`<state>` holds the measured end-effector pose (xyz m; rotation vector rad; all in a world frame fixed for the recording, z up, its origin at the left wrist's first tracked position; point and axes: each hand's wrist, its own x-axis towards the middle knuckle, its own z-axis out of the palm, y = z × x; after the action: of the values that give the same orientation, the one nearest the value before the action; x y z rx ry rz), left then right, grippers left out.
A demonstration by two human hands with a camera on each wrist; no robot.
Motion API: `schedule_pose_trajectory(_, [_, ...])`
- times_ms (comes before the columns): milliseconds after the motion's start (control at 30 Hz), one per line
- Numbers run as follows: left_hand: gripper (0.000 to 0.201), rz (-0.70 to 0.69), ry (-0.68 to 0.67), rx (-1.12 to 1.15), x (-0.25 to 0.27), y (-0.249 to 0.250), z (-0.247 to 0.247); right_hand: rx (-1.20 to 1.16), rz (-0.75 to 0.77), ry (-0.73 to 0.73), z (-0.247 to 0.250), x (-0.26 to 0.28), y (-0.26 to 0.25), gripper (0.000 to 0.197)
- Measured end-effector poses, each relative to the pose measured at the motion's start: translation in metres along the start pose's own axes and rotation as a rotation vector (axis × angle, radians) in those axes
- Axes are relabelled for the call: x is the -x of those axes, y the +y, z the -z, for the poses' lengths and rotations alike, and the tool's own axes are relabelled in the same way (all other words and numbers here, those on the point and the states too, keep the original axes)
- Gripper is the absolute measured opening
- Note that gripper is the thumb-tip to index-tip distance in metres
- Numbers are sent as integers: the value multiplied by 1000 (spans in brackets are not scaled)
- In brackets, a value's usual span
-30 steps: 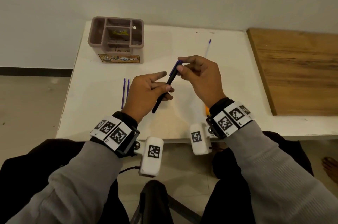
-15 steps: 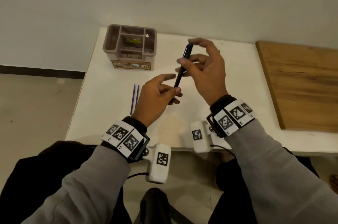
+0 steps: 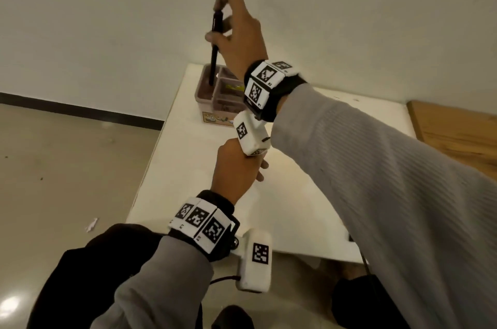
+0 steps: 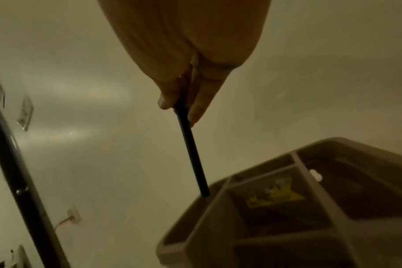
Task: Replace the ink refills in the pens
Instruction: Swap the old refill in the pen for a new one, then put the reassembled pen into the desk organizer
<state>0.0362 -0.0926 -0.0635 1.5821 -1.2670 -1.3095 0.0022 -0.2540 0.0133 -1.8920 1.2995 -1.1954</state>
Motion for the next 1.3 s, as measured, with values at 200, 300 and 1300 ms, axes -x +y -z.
schedule_pose_trajectory(200, [13,-22,32,-110,-6,-5,8,80,-136,-108,-6,4,27,26])
schedule_pose_trajectory(300, [14,-26,33,-133,-6,-6,8,83,-150,-208,-2,7,29,25])
schedule_pose_trajectory(1300, [9,-201,-293,-127,23,-5,-47,9,-938,268,200,237,80,15])
